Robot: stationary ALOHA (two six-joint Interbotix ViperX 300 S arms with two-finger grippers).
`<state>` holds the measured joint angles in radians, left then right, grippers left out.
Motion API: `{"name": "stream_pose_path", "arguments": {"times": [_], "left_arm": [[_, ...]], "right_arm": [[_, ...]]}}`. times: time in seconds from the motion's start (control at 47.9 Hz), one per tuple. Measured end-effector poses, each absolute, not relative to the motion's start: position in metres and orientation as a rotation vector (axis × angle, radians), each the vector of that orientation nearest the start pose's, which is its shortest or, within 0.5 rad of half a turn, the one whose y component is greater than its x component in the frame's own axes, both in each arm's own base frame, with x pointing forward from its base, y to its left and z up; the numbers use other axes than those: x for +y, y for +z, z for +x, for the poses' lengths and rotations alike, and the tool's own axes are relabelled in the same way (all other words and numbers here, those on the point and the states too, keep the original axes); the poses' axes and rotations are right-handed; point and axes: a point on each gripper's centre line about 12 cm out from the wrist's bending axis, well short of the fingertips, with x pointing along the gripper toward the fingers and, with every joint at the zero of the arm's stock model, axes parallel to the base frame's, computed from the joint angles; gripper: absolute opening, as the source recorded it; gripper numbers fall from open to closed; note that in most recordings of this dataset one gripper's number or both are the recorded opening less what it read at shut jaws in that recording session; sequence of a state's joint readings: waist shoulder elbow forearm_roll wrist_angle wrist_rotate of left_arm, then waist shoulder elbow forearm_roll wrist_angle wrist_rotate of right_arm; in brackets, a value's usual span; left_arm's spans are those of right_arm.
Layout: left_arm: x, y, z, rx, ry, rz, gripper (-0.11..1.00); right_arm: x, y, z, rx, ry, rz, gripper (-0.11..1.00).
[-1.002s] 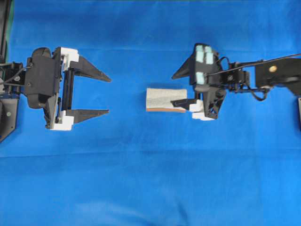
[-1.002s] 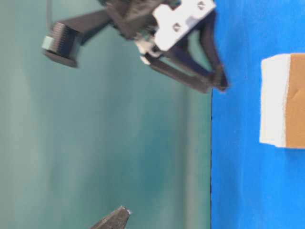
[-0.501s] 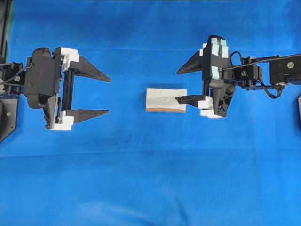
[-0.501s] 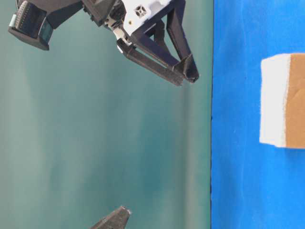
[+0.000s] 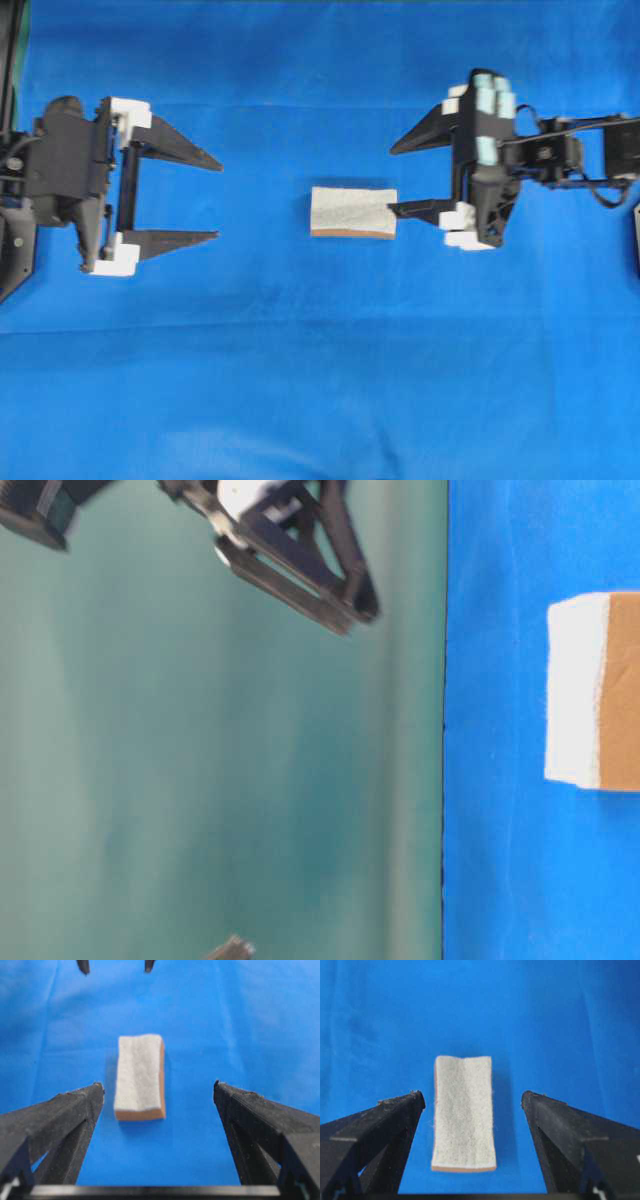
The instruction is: Hand over the sponge with the left arm and wipe it with the right arm.
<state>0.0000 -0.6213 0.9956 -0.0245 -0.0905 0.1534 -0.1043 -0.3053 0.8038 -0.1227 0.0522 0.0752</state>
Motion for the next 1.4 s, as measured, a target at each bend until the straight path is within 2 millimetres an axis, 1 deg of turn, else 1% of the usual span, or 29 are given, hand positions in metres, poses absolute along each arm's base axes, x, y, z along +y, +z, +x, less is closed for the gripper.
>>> {"name": "stream_pose_path", "arguments": {"times": [0.146,0.292,0.48,0.626,0.793,0.981,1.169,1.294,1.399], "left_arm": [[0.001,0.269,0.253,0.259,-0.013,0.128,0.89],[0.000,0.276,0.240,0.239,-0.014,0.128,0.89],[0.000,0.287,0.220,0.210,-0.014,0.128,0.89],[0.000,0.289,0.206,0.211,-0.016,0.125,0.89],[0.000,0.288,0.190,0.204,-0.016,0.121,0.89],[0.000,0.279,0.171,0.187,-0.015,0.115,0.89],[-0.001,0.266,0.155,0.173,-0.015,0.113,0.89],[-0.001,0.258,0.147,0.179,-0.015,0.112,0.89],[-0.001,0.253,0.142,0.184,-0.015,0.103,0.89]], "right_arm": [[-0.033,0.244,0.304,0.508,-0.099,-0.023,0.74],[-0.031,0.258,0.278,0.462,-0.105,-0.025,0.74],[-0.028,0.277,0.239,0.414,-0.117,-0.025,0.74],[-0.026,0.285,0.212,0.386,-0.126,-0.026,0.74],[-0.024,0.282,0.189,0.366,-0.132,-0.026,0.74],[-0.022,0.268,0.168,0.350,-0.134,-0.027,0.73],[-0.020,0.250,0.158,0.360,-0.130,0.003,0.72],[-0.018,0.239,0.155,0.368,-0.124,0.032,0.72],[-0.018,0.236,0.155,0.349,-0.122,0.042,0.72]]}}
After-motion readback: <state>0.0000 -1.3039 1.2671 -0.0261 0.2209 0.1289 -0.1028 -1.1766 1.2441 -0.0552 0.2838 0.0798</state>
